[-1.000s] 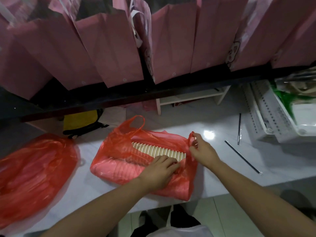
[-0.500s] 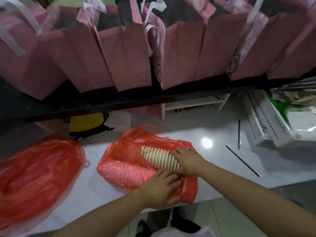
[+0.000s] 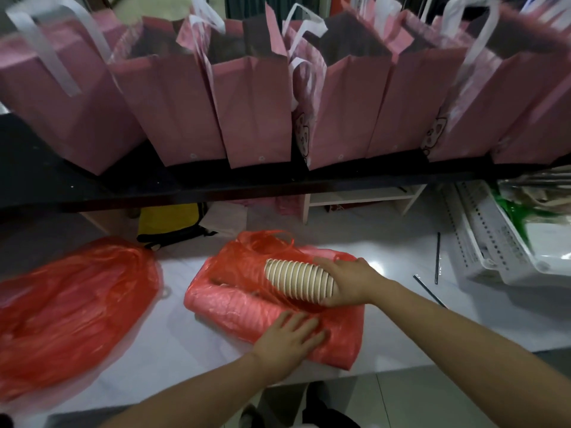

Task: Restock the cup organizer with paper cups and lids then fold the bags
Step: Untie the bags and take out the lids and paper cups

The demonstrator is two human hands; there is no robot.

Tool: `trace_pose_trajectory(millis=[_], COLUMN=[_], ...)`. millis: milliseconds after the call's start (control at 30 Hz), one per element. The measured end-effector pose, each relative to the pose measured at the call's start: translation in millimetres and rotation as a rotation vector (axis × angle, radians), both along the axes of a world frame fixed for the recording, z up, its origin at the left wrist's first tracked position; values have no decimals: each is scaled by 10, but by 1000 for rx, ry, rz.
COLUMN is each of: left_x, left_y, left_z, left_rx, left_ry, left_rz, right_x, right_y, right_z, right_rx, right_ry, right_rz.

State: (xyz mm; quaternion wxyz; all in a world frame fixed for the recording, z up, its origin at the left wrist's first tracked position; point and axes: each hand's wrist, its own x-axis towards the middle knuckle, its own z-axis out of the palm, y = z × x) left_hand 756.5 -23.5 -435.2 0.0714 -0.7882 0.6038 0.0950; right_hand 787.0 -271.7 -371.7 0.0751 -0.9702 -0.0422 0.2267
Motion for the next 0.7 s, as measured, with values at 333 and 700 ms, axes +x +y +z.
trace_pose_trajectory(millis=[333,700], left_x=[-16,-45], left_y=[-364,-617], left_z=[212,-15], left_rx=[29,36], left_ry=[42,-21], left_rz=[21,34], right_x=[319,452], right_y=[26,-64], right_z=[416,474], right_rx=[89,284], right_ry=[123,223], right_rz=[-37,-156])
